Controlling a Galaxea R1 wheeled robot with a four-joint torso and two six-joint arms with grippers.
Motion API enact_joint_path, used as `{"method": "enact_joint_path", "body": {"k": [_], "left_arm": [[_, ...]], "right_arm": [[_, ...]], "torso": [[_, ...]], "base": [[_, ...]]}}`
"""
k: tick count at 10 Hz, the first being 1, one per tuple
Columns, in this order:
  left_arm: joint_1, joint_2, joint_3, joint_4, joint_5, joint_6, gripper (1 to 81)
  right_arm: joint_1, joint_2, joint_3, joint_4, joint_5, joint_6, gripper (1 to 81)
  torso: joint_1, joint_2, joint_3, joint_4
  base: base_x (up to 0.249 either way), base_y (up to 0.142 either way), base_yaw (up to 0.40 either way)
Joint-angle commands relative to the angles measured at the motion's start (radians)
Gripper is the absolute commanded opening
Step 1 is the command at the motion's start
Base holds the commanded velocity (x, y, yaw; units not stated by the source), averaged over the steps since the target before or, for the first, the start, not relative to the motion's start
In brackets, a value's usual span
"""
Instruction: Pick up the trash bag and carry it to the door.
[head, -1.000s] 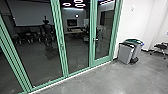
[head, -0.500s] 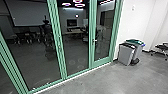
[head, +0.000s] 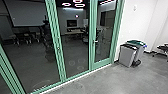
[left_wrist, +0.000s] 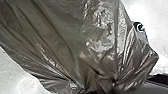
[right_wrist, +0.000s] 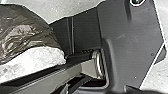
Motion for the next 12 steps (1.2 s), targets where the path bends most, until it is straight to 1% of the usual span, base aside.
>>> {"method": "enact_joint_path", "body": {"k": [1,5,12], "left_arm": [[-0.056,-0.007,0.002,0.009,0.056,0.011,1.0],[-0.056,-0.007,0.0,0.007,0.056,0.011,1.0],[-0.056,-0.005,0.002,0.009,0.056,0.011,1.0]], "right_arm": [[0.044,-0.008,0.013,-0.002,-0.057,0.0,81.1],[0.046,-0.01,0.012,-0.002,-0.057,-0.002,81.1],[0.047,-0.008,0.01,-0.002,-0.057,-0.002,81.1]], "torso": [[0.0,0.0,0.0,0.0],[0.0,0.0,0.0,0.0],[0.0,0.0,0.0,0.0]], "base": [[0.164,0.0,0.0],[0.164,0.0,0.0],[0.164,-0.066,0.0]]}}
